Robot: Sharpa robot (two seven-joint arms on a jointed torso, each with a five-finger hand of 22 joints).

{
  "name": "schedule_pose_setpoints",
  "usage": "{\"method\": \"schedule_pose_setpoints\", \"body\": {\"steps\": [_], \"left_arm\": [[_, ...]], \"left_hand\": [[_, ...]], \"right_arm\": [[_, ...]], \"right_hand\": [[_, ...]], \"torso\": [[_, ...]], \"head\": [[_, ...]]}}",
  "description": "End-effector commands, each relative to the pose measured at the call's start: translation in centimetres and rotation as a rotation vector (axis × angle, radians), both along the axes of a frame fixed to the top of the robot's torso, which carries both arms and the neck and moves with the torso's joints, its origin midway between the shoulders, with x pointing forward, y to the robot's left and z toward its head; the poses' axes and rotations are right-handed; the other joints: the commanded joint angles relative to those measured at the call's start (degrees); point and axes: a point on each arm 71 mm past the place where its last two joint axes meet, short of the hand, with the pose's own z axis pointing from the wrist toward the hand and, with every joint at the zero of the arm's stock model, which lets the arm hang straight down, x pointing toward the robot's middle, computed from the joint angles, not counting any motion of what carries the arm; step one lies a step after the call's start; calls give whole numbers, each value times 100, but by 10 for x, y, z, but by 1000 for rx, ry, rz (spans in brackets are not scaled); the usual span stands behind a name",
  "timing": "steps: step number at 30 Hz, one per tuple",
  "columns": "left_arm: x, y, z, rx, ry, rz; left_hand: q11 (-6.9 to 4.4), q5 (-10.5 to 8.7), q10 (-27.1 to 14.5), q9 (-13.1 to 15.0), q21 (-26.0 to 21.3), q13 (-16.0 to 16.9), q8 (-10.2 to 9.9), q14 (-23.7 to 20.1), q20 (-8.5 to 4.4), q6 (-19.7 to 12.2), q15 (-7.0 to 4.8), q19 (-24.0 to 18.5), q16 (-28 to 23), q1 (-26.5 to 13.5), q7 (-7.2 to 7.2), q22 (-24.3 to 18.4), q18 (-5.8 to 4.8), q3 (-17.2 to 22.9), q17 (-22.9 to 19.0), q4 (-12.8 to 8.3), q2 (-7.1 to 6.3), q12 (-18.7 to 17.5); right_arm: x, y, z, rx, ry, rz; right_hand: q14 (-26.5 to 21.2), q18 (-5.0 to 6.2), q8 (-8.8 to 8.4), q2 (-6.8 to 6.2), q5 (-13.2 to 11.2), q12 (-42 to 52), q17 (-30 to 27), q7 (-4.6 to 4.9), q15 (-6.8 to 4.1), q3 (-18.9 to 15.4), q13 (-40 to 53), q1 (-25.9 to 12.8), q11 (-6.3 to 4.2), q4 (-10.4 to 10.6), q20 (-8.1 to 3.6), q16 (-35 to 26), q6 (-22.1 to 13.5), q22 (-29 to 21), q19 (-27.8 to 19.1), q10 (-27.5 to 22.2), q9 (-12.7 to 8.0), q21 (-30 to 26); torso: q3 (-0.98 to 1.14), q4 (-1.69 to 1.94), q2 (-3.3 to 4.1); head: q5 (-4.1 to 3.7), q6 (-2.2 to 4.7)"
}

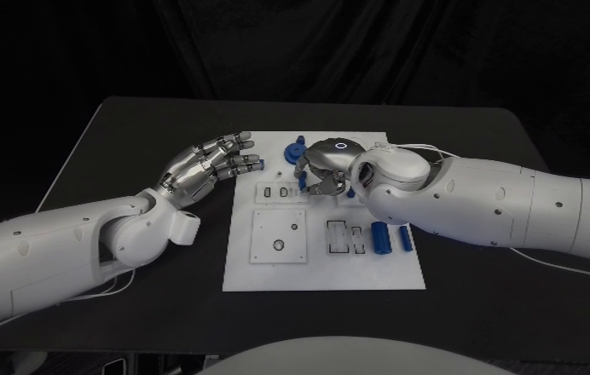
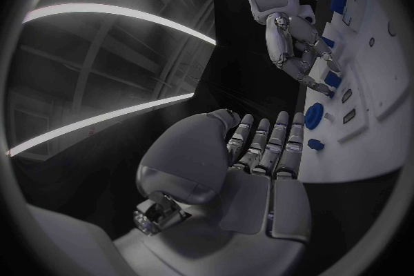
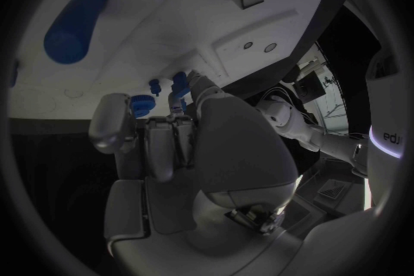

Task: Assemble the parts on the task board

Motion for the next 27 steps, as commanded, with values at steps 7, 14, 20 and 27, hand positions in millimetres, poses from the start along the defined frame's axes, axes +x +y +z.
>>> {"method": "schedule_pose_setpoints", "body": {"steps": [7, 14, 20, 27], "left_arm": [[0, 0, 6, -55, -68, 15], [1, 1, 5, -54, -68, 15], [1, 1, 5, -54, -70, 18], [-2, 6, 7, -34, -80, 56]], "left_hand": [[14, 16, -6, 3, 12, 2, -17, -31, 5, 7, -4, 36, 10, -68, 13, -9, -72, 52, 4, 8, 6, -1], [14, 16, -6, 3, 12, 2, -17, -31, 5, 7, -4, 36, 10, -68, 13, -9, -72, 52, 4, 8, 6, -1], [14, 16, -6, 3, 12, 2, -17, -31, 5, 7, -4, 36, 10, -68, 13, -9, -72, 52, 4, 8, 6, -1], [45, 7, 24, 14, 135, 12, 15, 27, 3, 84, -6, 242, 96, -102, 29, 37, -64, 127, 17, -52, -68, 75]], "right_arm": [[0, 0, -4, -30, 19, 4], [-1, 1, -4, -25, 17, 12], [0, -1, -2, 8, -8, 14], [-1, -13, 15, 155, -126, 19]], "right_hand": [[372, -4, -169, -44, -145, 7, 1106, -15, -2, -79, 525, -79, -19, 4, -6, -7, -231, 868, -2, -26, -94, -2], [347, 5, -234, -55, -167, -25, 1074, -43, -8, -98, 469, -93, -34, 5, -9, -45, -313, 856, -31, -90, -134, -46], [339, 9, -261, -59, -186, -35, 1065, -47, -11, -108, 452, -102, -38, 9, -11, -57, -348, 851, -42, -110, -152, -63], [259, 52, -475, -167, -402, -137, 975, -90, -21, -185, 281, -169, -61, 122, -18, -167, -735, 791, -178, -316, -342, -301]], "torso": [[0, 0, -4], [0, -3, -5], [5, 0, -2], [3, -3, -3]], "head": [[-2, -38], [-15, -55], [16, -65], [106, 33]]}}
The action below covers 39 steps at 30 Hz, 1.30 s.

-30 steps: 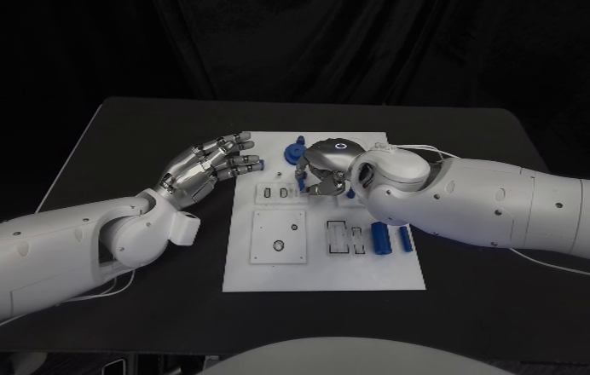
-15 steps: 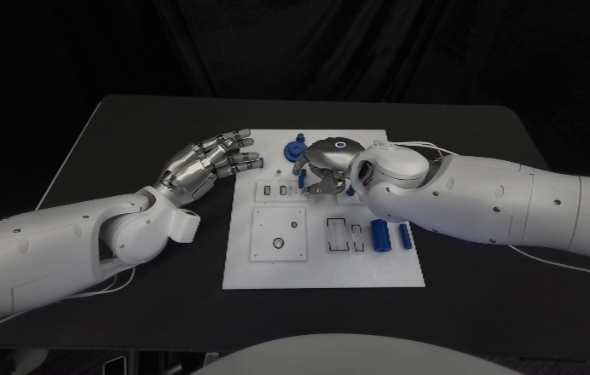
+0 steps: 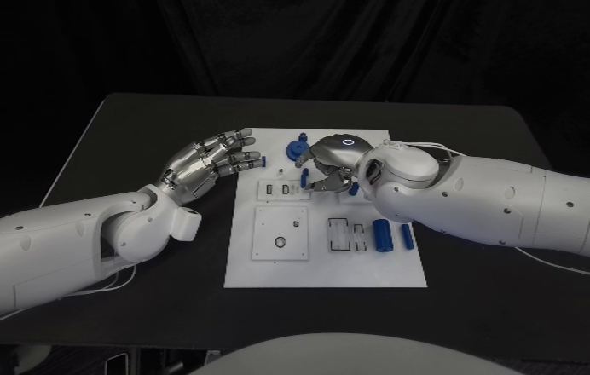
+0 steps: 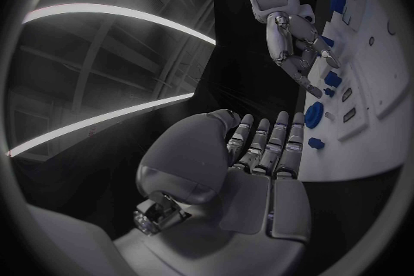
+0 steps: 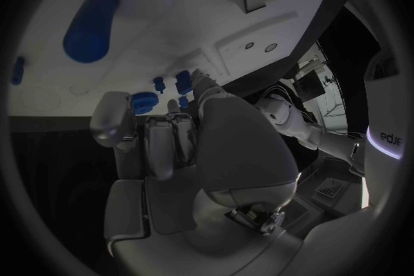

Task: Assemble the parts on the task board

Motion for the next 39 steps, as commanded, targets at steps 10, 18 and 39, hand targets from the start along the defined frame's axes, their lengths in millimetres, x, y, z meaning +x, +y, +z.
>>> {"method": "schedule_pose_setpoints", "body": {"steps": [10, 18, 39], "left_arm": [[-5, 5, 15, 19, -86, 113], [10, -6, 35, 156, -111, 76], [75, -44, 34, 715, -104, -166]], "left_hand": [[158, -32, 146, 20, 504, 21, 39, 297, -57, 209, -101, 676, 358, -221, 69, 217, -6, 267, 58, -204, -258, 220], [236, -80, 1052, 18, 1883, 181, 5, 1157, -305, 440, -370, 1536, 1743, -320, 289, 980, 54, 322, 587, -384, -365, 833], [-661, -1456, 4046, 107, 6493, 3935, 388, 4346, -541, 1930, -1153, 2614, 6151, -565, 343, 4716, 326, 91, 5187, 530, -572, 4255]], "right_arm": [[-5, -46, 48, 266, -204, 18], [-2, -99, 45, 415, -68, -133], [8, -172, 13, 677, 163, -451]], "right_hand": [[143, 73, 60, 29, -73, -117, 844, -19, -21, 70, 156, 89, -7, 233, 3, -203, 198, 756, -153, -225, -82, -189], [61, 75, 301, 278, 740, -139, 707, 183, 73, 373, 118, 478, 135, 237, 67, -355, 708, 744, -187, -256, -65, -268], [109, 63, 878, 367, 894, -89, 679, 198, 149, 453, 130, 530, 238, 550, 147, -346, 1040, 771, -82, -146, 79, -137]], "torso": [[25, -4, -97], [128, 15, -399], [446, -248, -1279]], "head": [[170, 354], [183, 346], [284, -225]]}}
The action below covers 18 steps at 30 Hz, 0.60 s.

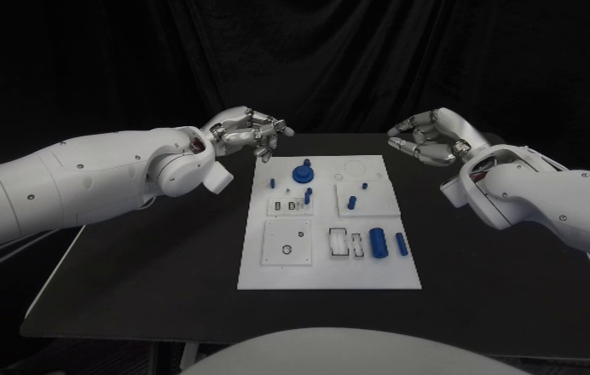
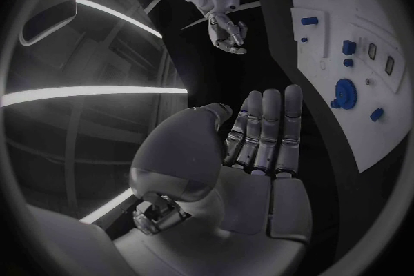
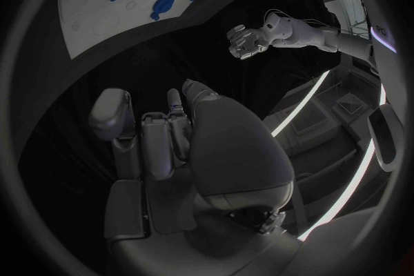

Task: Assemble the parts on the task board

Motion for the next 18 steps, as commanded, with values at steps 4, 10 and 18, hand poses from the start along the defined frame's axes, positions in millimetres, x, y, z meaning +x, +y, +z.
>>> {"method": "schedule_pose_setpoints", "body": {"steps": [4, 10, 18], "left_arm": [[6, -15, -11, 344, -50, -80], [7, -28, -17, 630, -131, -99], [6, -41, -25, 889, -123, -105]], "left_hand": [[-162, -396, 3892, 130, 1141, 4832, 221, 2865, -113, 356, -165, 2538, 793, -136, -120, 2377, -318, -182, 3761, -7, -14, 1768], [-353, -675, 4943, 438, 1534, 5951, 511, 3555, -287, 644, -352, 4042, 756, -286, -294, 3687, -608, -464, 4657, -17, -70, 1932], [-480, -1081, 4943, 921, 1661, 5951, 763, 3555, -453, 701, -514, 4742, 756, -668, -413, 4326, -765, -899, 4657, -15, -117, 1932]], "right_arm": [[-1, -10, -1, 55, -7, -53], [-2, -9, -2, 42, -10, -43], [-4, -8, -1, 24, -27, -28]], "right_hand": [[105, 64, 78, 13, 54, 48, 683, -6, 43, -6, 134, 63, 1, 53, 1, 46, 22, 775, 76, 83, 17, 46], [118, 60, 120, 12, 88, 57, 683, -6, 40, 3, 143, 95, 0, 55, -1, 51, 9, 780, 100, 107, 25, 73], [131, 59, 153, 2, 107, 67, 688, -7, 37, 2, 154, 106, -1, 63, -4, 62, -2, 783, 117, 131, 31, 90]], "torso": [[119, -156, -309], [235, -316, -353], [330, -339, -285]], "head": [[90, -129], [262, -129], [280, -129]]}}
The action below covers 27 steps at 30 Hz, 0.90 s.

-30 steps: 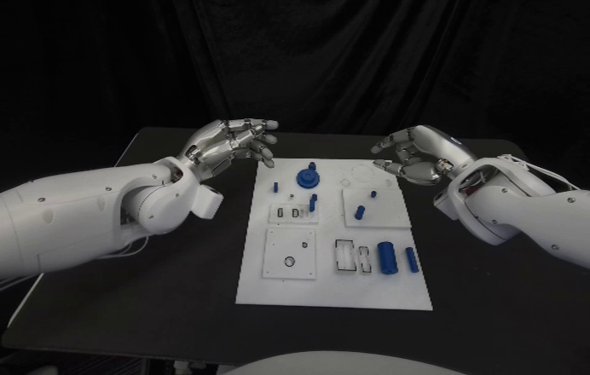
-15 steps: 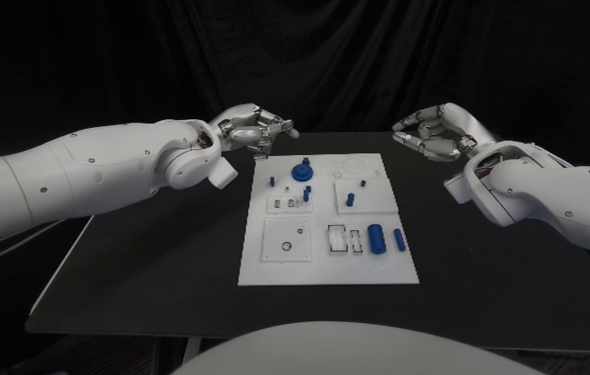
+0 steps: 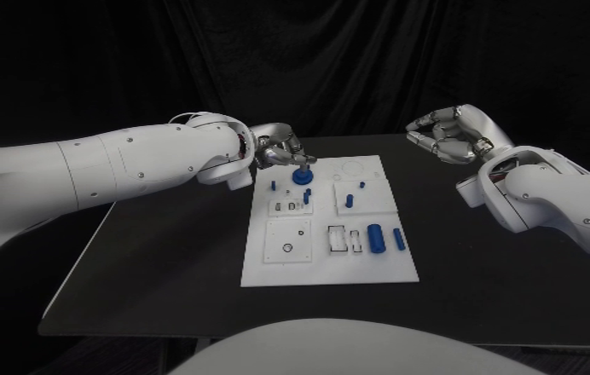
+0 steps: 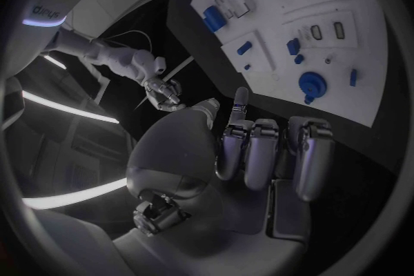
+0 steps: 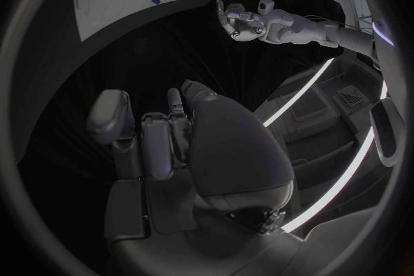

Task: Assemble the parts on the task board

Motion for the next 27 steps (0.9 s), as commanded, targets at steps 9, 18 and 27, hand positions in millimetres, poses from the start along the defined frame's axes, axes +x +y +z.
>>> {"method": "schedule_pose_setpoints", "body": {"steps": [9, 18, 27], "left_arm": [[3, -2, -12, 405, 31, 83], [5, -13, -16, 478, 66, 97], [10, -21, -20, 492, 73, 94]], "left_hand": [[-125, -72, 588, 835, -11, 1505, 404, 591, -141, -130, -134, 289, -7, -122, -118, 1130, -27, -279, 1505, -89, 6, 20], [-251, -46, 588, 2232, -53, 1505, 1071, 591, -271, -440, -263, 242, -7, -166, -252, 1052, -7, -388, 1505, -201, 73, 20], [-302, -46, 588, 2520, -75, 1505, 1165, 591, -309, -366, -307, 202, -7, -198, -303, 998, 6, -395, 1505, -214, 76, 20]], "right_arm": [[-3, -1, 1, -15, -27, 2], [-3, 3, 2, -45, -49, 26], [-3, 5, 1, -53, -54, 40]], "right_hand": [[140, 59, 57, -21, 22, 21, 688, -6, 35, -6, 155, 54, 2, 40, -3, 38, -21, 782, 49, 64, 7, 38], [147, 59, 73, -38, 37, 27, 686, -4, 33, -15, 160, 51, 2, 50, -5, 40, -47, 781, 59, 78, 6, 39], [155, 61, 89, -47, 62, 29, 685, -5, 31, -14, 158, 62, 0, 48, -8, 43, -67, 779, 67, 85, 5, 37]], "torso": [[141, -99, 128], [218, -193, 213], [272, -245, 263]], "head": [[99, 0], [225, 0], [258, 0]]}}
